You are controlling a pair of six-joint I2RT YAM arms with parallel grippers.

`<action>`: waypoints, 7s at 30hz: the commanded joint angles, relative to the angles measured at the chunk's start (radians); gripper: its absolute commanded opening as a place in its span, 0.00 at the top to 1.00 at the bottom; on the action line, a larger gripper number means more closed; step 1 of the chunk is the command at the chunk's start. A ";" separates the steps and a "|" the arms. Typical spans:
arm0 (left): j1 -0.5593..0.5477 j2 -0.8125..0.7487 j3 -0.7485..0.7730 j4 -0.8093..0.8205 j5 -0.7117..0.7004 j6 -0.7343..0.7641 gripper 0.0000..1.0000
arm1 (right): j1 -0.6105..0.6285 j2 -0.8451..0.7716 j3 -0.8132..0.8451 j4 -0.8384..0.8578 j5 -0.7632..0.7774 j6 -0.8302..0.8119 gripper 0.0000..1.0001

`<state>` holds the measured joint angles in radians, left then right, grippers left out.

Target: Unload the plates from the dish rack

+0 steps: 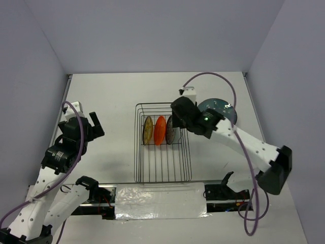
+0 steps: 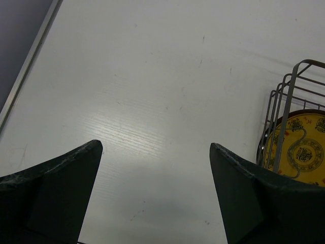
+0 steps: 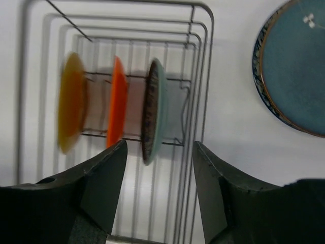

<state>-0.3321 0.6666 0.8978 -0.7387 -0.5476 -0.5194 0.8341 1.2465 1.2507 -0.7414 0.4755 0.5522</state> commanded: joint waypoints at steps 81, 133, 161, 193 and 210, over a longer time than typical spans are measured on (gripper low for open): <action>-0.028 0.091 0.079 0.450 0.983 -0.037 0.05 | 0.132 -0.280 -0.174 0.738 -0.529 -0.110 1.00; 0.620 1.119 0.303 0.271 0.439 -0.406 0.02 | -0.012 -0.157 -0.222 0.168 -0.072 0.018 0.00; 0.446 0.074 -0.007 0.219 0.469 0.065 0.00 | 0.151 0.666 0.412 -0.236 0.390 0.276 0.76; 0.392 0.122 -0.007 0.597 1.354 -0.138 0.00 | 0.273 0.461 0.874 -0.672 0.579 0.072 0.99; 0.025 0.290 0.118 0.530 1.186 -0.054 0.35 | 0.266 -0.099 0.127 0.491 -0.043 -0.175 1.00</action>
<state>-0.2878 0.9474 1.0050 -0.2535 0.6537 -0.5858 1.1053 1.1568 1.3991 -0.4530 0.5037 0.3786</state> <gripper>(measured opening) 0.718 0.098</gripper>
